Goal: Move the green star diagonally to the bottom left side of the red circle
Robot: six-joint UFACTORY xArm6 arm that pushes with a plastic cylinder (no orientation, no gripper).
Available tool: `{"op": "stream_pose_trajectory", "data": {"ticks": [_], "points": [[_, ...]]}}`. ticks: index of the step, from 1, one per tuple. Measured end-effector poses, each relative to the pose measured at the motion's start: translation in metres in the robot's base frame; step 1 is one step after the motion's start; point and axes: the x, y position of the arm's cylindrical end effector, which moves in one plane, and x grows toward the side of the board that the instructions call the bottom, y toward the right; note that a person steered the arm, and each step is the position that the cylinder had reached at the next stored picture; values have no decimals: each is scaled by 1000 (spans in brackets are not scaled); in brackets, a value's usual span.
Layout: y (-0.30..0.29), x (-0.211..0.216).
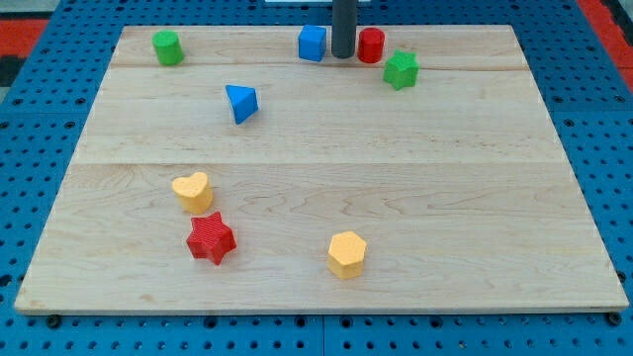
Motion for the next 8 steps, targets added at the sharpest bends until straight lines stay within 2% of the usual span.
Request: {"op": "stream_pose_trajectory", "data": {"ticks": [2, 3, 4, 6, 7, 8], "points": [[100, -1], [124, -1], [76, -1], [51, 60], [44, 60], [9, 60]]}}
